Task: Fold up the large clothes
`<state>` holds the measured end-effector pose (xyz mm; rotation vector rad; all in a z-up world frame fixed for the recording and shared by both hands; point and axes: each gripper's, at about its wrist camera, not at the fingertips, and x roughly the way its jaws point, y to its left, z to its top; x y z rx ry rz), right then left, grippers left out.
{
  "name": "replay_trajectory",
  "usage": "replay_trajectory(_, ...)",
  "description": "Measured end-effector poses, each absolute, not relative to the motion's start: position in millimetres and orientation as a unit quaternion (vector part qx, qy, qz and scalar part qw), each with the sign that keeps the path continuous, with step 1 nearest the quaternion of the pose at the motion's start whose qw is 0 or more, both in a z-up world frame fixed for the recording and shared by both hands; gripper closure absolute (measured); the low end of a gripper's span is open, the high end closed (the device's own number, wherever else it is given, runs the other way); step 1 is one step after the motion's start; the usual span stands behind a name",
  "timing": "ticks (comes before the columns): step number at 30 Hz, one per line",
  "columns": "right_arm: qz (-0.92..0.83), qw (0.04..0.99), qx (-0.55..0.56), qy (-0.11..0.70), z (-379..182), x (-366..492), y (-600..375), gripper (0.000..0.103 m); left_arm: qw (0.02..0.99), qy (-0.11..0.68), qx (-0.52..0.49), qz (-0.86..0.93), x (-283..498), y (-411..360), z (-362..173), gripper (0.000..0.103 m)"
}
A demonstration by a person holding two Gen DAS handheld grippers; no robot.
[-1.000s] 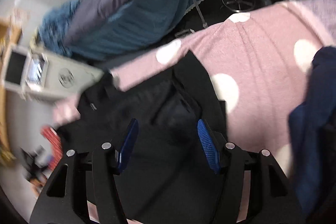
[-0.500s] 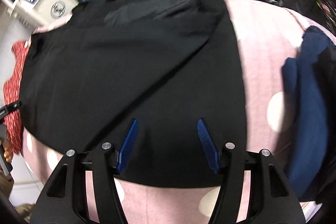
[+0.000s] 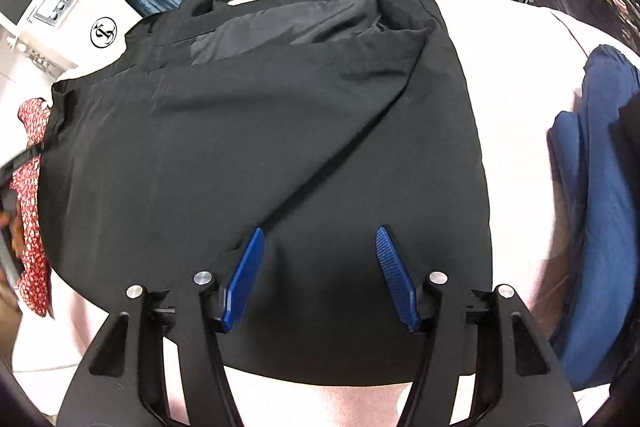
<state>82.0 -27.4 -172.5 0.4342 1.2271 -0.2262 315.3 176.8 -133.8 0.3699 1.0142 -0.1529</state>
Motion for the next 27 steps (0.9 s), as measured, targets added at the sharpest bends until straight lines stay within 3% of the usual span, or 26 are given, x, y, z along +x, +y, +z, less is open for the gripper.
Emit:
replay_trajectory(4, -0.104, 0.786, 0.203, 0.575, -174.5, 85.3, -24.3, 0.044, 0.841, 0.479, 0.238, -0.084, 348.7, 148.3, -144.1, 0.013)
replay_trajectory(5, -0.105, 0.785, 0.203, 0.576, -175.2, 85.3, -23.7, 0.044, 0.836, 0.482, 0.249, -0.084, 350.1, 148.8, -147.2, 0.019)
replay_trajectory(7, -0.11, 0.784, 0.201, 0.577, -175.8, 86.8, -24.5, 0.044, 0.821, 0.494, 0.278, -0.07, 363.2, 144.0, -160.5, 0.068)
replay_trajectory(8, -0.115, 0.783, 0.201, 0.577, -175.4, 86.8, -25.9, 0.044, 0.816, 0.501, 0.28, -0.065, 369.9, 145.8, -163.7, 0.08)
replay_trajectory(10, -0.123, 0.784, 0.203, 0.574, -174.6, 85.9, -29.5, 0.044, 0.821, 0.509, 0.248, -0.066, 384.3, 157.8, -159.4, 0.088)
replay_trajectory(15, -0.155, 0.781, 0.219, 0.565, -172.9, 85.4, -51.0, 0.044, 0.83, 0.525, 0.187, 0.022, 438.8, 220.0, -142.7, 0.093)
replay_trajectory(18, -0.16, 0.776, 0.23, 0.565, -175.5, 88.6, -58.6, 0.044, 0.813, 0.568, 0.129, 0.016, 458.3, 246.4, -153.8, 0.093)
replay_trajectory(22, -0.15, 0.778, 0.213, 0.572, -178.2, 99.7, -50.2, 0.044, 0.814, 0.542, 0.208, -0.002, 447.5, 222.8, -152.4, 0.086)
replay_trajectory(23, -0.144, 0.779, 0.208, 0.574, -178.5, 102.6, -45.9, 0.044, 0.818, 0.539, 0.199, -0.008, 441.8, 220.4, -146.5, 0.078)
replay_trajectory(25, -0.141, 0.779, 0.199, 0.578, -179.2, 105.1, -41.3, 0.044, 0.83, 0.536, 0.148, -0.042, 424.0, 222.2, -129.6, 0.023)
replay_trajectory(27, -0.141, 0.78, 0.197, 0.577, -178.5, 102.6, -38.9, 0.044, 0.849, 0.511, 0.113, -0.074, 395.3, 230.2, -108.7, 0.013)
